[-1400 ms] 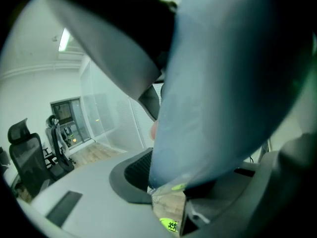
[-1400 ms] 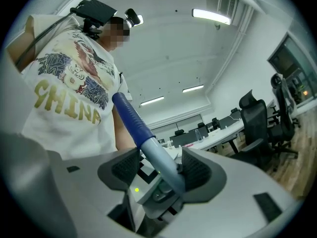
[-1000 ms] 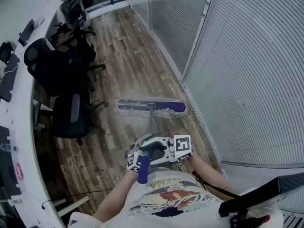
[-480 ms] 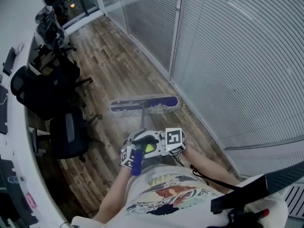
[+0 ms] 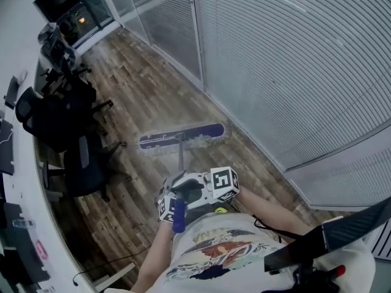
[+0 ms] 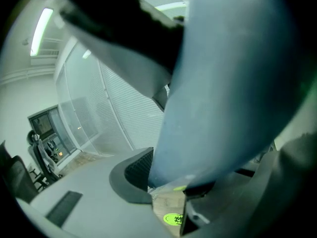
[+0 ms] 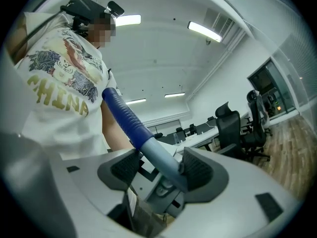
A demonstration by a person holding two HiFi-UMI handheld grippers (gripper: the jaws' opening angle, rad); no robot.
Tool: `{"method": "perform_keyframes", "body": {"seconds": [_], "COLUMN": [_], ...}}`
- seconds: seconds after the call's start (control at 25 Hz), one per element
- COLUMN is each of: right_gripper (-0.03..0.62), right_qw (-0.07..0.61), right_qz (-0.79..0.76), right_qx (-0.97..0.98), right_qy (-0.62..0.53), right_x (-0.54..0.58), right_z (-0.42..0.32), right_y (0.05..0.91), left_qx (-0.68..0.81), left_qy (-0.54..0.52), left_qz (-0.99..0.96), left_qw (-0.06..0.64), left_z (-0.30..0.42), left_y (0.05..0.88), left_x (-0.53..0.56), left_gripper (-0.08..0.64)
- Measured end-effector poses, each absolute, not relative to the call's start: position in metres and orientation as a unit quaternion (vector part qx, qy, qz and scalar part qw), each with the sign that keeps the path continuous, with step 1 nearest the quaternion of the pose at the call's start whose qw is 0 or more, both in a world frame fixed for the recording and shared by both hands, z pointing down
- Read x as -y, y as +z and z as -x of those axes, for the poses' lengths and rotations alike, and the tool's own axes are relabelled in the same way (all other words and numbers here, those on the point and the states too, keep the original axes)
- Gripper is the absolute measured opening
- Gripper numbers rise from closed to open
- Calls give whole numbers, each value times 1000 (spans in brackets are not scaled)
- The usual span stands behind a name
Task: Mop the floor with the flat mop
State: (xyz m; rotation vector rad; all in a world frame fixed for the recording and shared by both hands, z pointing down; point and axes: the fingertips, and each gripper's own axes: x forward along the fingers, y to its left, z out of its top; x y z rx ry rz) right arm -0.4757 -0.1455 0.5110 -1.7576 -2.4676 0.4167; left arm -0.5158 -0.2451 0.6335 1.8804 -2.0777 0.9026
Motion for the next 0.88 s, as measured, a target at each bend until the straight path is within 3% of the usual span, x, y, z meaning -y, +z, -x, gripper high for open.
{"method": "perform_keyframes", "body": {"seconds": [0.56, 0.88], "right_gripper": [261, 261], "right_qw": [49, 56], "right_qz": [576, 564], "right_qx": [801, 811], "right_qy": [156, 148], "right_x": [55, -53], "right_z": [312, 224], "right_y": [500, 498], "left_qx": [703, 694], "left_qy": [296, 287], "left_qz": [-636, -651], "left_qw": [117, 107], "left_z": [350, 257], "left_y": [624, 621], "left_x": [153, 49], "left_gripper": [89, 87]}}
